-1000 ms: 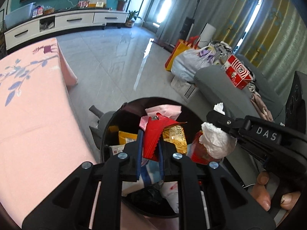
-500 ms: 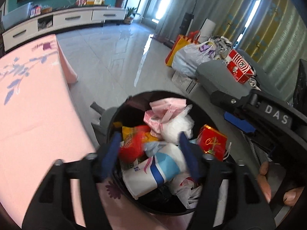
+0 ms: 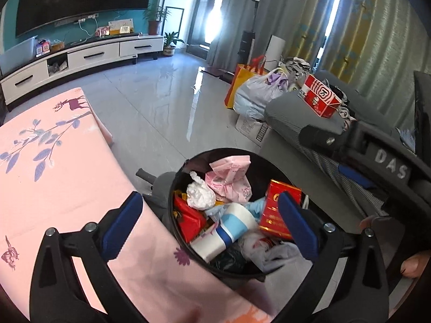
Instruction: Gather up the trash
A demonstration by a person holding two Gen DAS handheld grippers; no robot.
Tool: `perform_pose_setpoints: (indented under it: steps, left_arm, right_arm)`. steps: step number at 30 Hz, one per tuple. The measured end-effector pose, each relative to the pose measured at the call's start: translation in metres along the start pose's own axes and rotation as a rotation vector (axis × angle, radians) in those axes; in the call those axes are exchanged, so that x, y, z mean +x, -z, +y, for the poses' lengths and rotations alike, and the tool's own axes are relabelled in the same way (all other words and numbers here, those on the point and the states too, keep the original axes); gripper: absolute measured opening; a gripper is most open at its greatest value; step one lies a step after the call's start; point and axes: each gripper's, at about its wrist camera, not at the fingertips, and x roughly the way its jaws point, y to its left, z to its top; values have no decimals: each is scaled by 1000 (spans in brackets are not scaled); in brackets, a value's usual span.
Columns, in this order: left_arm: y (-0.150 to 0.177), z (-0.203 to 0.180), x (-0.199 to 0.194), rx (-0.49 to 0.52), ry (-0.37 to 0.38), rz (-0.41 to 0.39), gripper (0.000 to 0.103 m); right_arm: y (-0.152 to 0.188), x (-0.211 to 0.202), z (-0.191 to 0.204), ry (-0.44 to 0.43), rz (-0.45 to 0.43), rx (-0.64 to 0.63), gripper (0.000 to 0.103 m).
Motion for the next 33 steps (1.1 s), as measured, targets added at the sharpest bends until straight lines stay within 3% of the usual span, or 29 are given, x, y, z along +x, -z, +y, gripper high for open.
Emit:
perform_pose_setpoints:
  steps: [7,11,15,26,33]
  left_arm:
    - [0,9,-8,-7,2,37,100]
    - [-1,23,-11,-68,-10,26,100]
    - [-2,34,-13,-117,-7,18,100]
    - [-1,31,-15,-91,-12,20,100]
    - [0,27,-15,-88,-17,16,100]
  right_arm:
    - [2,-24,4,16,-33,-56,100]
    - [4,-26,8,-23,-7,-76,100]
    - [7,-32,18,30,-38,-131,100]
    - [9,-34,15,115,-64,-144,100]
    - [9,-34,14,123,-64,-147,100]
